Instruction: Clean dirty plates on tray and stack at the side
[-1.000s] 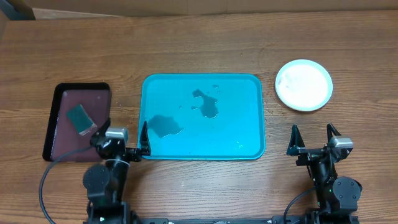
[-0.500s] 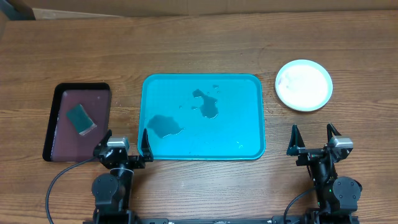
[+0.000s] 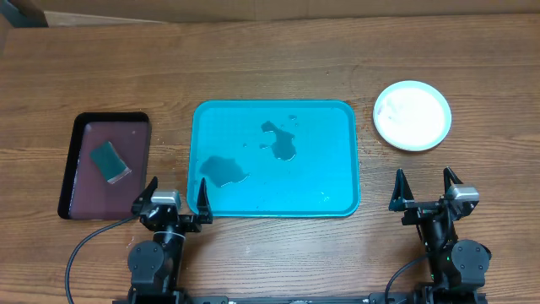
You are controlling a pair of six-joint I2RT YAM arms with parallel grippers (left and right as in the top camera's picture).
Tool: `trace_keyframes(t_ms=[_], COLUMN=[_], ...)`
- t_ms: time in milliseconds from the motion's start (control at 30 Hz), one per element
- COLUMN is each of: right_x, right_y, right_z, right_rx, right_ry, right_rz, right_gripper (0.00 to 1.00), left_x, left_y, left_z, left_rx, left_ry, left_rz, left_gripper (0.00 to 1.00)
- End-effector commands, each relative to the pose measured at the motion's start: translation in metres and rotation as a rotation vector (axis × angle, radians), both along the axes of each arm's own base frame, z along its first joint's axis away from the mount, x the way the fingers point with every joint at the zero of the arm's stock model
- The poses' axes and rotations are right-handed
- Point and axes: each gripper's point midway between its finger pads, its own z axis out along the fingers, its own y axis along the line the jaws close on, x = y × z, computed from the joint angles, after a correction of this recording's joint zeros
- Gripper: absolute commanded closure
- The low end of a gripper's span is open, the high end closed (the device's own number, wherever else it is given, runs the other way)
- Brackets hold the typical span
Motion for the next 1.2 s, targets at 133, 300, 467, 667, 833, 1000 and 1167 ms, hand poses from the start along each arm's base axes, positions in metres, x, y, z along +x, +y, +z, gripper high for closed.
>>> trace_keyframes(t_ms=[133, 300, 467, 667, 833, 1000, 1167], right_x=[0.0001, 0.0001, 0.0001, 0.0001, 0.0001, 0.0001, 0.0001], right_y=[-0.0034, -0.0034, -0.0034, -0.0034, -0.0034, -0.0034, -0.0034], right_z=[-0.0012, -0.0012, -0.0012, -0.0013, -0.0013, -0.0013, -0.0013], right_rx=[-0.004, -0.004, -0.004, -0.004, -0.004, -0.004, -0.004], right_ry=[-0.007, -0.007, -0.007, -0.006, -0.006, -0.006, -0.006], right_rz=[-0.017, -0.017, -0.017, -0.017, -0.017, -0.017, -0.017], right_gripper=[0.00, 0.00, 0.00, 0.00, 0.00, 0.00, 0.00], left_x=[-0.0013, -0.0017, -0.0017, -0.0017, -0.0017, -0.0017, -0.0017], left_y=[-0.0004, -0.0001, -0.0001, -0.0001, -0.0001, -0.0001, -0.0001], left_z=[0.0053, 0.0081, 0.0082, 0.0082, 0.0081, 0.0081, 0.0081], left_rx=[0.027, 0.027, 0.027, 0.027, 0.027, 0.027, 0.027], left_ry=[-0.029, -0.042, -0.042, -0.042, -0.042, -0.042, -0.042], left_rz=[-0.002, 0.001, 0.001, 0.001, 0.001, 0.001, 0.001], left_gripper=[0.00, 0.00, 0.00, 0.00, 0.00, 0.00, 0.00])
